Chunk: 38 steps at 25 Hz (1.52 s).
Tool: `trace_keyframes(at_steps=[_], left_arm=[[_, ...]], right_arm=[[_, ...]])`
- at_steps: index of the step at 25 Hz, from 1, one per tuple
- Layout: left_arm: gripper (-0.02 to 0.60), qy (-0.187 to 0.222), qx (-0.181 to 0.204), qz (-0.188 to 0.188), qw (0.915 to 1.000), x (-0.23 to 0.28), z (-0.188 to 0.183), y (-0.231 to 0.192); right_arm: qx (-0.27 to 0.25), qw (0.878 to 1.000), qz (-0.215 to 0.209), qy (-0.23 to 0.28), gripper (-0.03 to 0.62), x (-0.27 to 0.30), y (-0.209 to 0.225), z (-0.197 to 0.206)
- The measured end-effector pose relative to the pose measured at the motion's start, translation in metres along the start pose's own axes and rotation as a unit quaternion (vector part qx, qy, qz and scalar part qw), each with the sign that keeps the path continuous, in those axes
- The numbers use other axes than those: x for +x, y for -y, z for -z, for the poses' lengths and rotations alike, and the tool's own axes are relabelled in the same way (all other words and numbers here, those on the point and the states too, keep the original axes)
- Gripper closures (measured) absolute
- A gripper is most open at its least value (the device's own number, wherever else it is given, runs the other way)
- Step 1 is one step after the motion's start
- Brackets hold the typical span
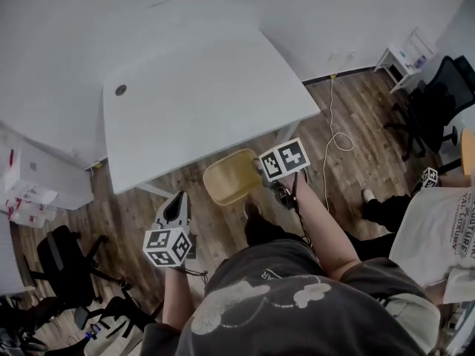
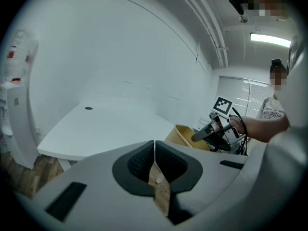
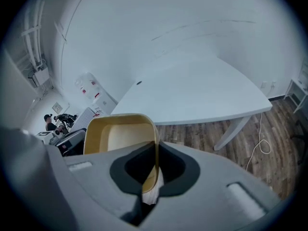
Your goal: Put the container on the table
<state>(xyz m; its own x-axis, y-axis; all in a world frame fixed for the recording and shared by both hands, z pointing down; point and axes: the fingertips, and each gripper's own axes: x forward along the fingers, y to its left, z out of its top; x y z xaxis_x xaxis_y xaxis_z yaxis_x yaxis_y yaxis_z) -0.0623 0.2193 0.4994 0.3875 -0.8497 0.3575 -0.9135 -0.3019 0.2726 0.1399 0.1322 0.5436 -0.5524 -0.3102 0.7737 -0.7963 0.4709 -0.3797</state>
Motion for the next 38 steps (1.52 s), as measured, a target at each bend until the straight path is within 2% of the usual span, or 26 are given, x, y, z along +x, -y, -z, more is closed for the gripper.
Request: trace_keyframes(at_steps=[6, 15, 20, 28, 38], left_arm=[[0.571, 0.010, -0.007, -0.014, 0.9998, 0.065, -0.039, -0.018], [0.571, 0.023, -0.022, -0.040, 0.9987, 0.124, -0.076, -0.039], [0.571, 0.031, -0.025, -0.052, 0.9978, 0.157, -0.095, -0.040], [0.571, 0.024, -0.038, -0.076, 0.9960, 0.211, -0.115, -0.063], [0.571, 0.004, -0.048, -0.091, 0.9947, 0.223, -0.120, -0.088]], right_arm=[[-0.014, 1.000, -0.009, 0.000, 0.588, 0.021, 0.040, -0.079], [-0.037, 0.999, -0.022, -0.005, 0.588, 0.038, 0.076, -0.155], [-0.035, 0.999, -0.033, -0.003, 0.588, 0.045, 0.100, -0.187], [-0.043, 0.998, -0.045, -0.014, 0.588, 0.079, 0.129, -0.235], [-0.023, 0.998, -0.053, -0.022, 0.588, 0.110, 0.136, -0.259]])
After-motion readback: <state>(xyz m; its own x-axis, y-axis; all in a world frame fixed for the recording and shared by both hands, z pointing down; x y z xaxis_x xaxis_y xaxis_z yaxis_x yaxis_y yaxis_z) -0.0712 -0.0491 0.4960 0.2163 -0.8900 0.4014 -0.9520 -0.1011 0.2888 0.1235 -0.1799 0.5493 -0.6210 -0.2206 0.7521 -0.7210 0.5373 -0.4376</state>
